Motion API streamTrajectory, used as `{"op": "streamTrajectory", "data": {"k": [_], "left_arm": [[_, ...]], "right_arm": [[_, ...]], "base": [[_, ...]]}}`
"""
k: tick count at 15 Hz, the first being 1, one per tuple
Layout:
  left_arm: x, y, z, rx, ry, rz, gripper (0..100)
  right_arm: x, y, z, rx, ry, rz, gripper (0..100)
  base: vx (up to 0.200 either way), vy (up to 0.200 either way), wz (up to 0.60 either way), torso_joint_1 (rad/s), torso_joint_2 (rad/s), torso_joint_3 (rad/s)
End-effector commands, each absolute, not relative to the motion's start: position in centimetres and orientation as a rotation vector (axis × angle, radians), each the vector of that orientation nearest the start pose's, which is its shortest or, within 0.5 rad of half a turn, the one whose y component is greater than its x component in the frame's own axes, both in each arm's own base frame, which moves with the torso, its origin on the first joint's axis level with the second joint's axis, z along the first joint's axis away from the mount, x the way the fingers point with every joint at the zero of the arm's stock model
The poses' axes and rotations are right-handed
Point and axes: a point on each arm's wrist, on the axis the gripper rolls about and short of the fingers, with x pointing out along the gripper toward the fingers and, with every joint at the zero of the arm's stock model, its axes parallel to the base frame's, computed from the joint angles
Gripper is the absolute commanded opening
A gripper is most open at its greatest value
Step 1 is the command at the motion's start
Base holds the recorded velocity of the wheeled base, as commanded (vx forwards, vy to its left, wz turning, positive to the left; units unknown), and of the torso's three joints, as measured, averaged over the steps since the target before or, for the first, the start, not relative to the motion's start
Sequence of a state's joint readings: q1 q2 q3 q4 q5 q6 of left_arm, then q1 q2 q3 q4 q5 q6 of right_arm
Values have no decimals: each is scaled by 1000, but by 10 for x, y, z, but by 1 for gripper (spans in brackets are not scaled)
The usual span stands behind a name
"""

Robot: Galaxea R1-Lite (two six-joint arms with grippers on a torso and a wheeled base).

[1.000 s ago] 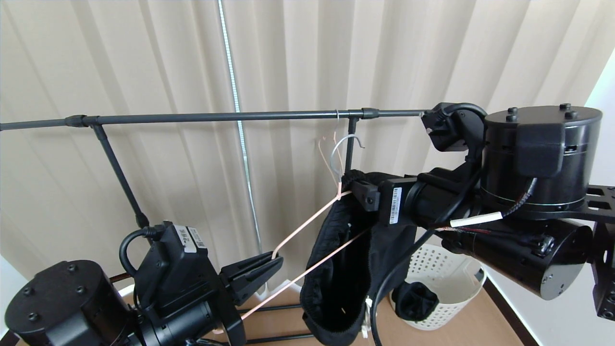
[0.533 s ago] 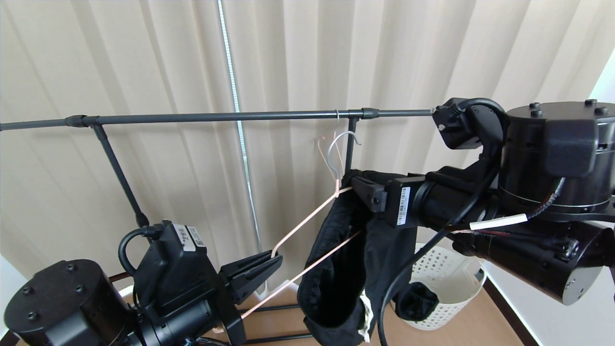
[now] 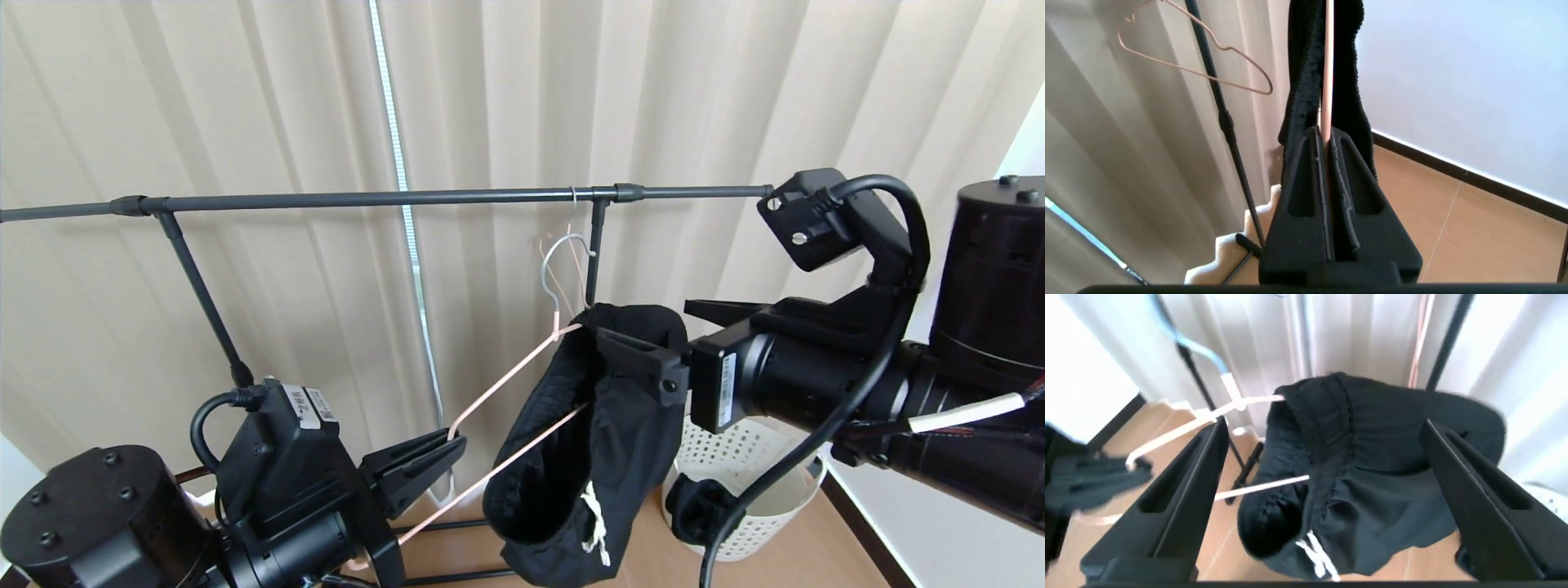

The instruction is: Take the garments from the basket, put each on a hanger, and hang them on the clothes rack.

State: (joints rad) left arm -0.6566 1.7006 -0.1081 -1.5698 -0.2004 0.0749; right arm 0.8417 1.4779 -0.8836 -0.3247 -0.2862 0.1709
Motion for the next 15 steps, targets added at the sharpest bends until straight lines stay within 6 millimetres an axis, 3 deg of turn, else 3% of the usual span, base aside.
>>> {"op": "streamTrajectory", "data": {"k": [1, 5, 8, 11, 15], "left_arm": [[163, -130, 114, 82, 19, -856, 0], [157, -126, 110, 91, 42, -886, 0], [157, -126, 110, 92, 43, -891, 0], [156, -128, 109, 94, 43, -915, 0], [152, -130, 108, 97, 47, -983, 0]], "right_arm": [[181, 156, 243, -64, 231, 577, 100], [216, 109, 253, -357, 284, 791, 100], [251, 93, 258, -583, 349, 960, 100], [281, 88, 247, -726, 408, 1159, 100], [297, 97, 230, -653, 472, 1298, 100]], "base": [[0, 0, 0, 0, 0, 0], [0, 0, 0, 0, 0, 0], [0, 0, 0, 0, 0, 0], [0, 0, 0, 0, 0, 0], [0, 0, 0, 0, 0, 0]]}}
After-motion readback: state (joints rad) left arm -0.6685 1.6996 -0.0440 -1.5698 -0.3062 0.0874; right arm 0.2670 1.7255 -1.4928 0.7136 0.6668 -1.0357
